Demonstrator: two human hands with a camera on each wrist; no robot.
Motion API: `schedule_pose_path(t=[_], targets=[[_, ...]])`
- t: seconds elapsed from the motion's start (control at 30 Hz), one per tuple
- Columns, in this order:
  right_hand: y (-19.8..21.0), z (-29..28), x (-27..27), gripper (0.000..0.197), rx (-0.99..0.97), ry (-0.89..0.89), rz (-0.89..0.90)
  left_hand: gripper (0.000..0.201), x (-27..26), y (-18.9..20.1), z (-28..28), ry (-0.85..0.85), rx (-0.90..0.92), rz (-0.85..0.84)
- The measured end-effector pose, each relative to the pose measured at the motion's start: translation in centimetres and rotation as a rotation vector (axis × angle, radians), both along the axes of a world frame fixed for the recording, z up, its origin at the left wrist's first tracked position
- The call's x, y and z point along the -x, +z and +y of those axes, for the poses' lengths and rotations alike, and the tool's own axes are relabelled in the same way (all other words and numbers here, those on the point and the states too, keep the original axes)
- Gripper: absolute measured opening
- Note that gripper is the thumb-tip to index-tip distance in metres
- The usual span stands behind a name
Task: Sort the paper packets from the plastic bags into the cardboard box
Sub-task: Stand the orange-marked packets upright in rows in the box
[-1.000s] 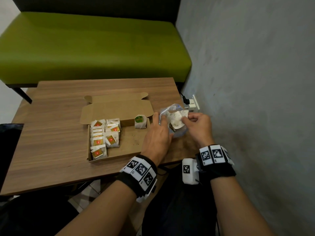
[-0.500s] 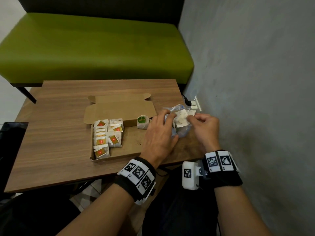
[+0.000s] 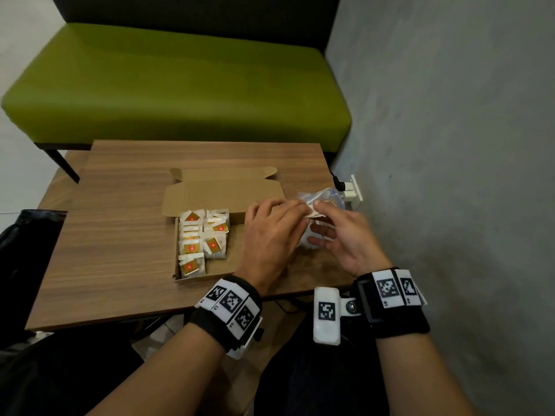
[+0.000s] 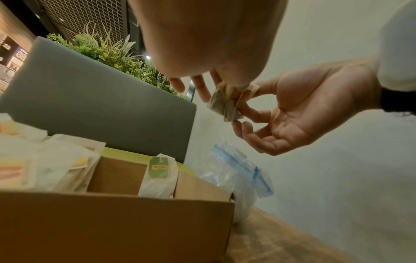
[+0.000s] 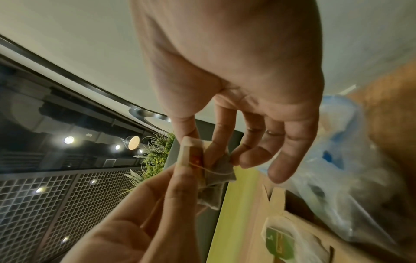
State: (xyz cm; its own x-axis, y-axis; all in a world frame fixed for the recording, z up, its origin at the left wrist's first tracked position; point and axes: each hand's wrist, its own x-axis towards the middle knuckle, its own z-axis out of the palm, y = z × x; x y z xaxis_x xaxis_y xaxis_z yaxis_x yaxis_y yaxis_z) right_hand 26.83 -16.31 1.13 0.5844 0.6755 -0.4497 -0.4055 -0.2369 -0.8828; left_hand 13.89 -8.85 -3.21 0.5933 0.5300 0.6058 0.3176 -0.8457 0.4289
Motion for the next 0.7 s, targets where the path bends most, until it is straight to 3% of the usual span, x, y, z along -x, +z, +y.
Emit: schedule_pose_path(t=[0.07,0.13,0.27,0.3,0.4,0.5,0.7], targets=[[-0.1,0.2,0.5,0.024,0.012,0.009,0.012,0.027,0.4,0.2,0.2,0.009,0.058,-0.005],[-0.3,0.4,0.8,0.028,0.037,0.020,-0.017,0.024,0.8,0.6,0.4,-0.001,0.242,-0.050],[-0.5,0.2,1.1,0.013,0.027,-0.004,-0.371,0.016,1.5,1.4,1.2,-0.049,0.757,-0.176],[-0.5,0.1,1.1,0.006,-0.002,0.024,-0.443,0.016,1.6,1.5,1.4,-0.065,0.806,-0.176],[-0.6,0.4,1.5,0.022,-0.044,0.135,-0.537,0.014,2.2,1.5,1.9,-0.125,0.866,-0.167],[-1.0,0.8,2.2,0.014,-0.067,0.167,-0.568,0.012,2.8,1.4,2.2,-0.131,0.917,-0.193],[-1.7,0.9,3.3,0.010,-0.105,0.111,-0.405,0.016,5.0,1.3,2.5,-0.089,1.055,-0.268]])
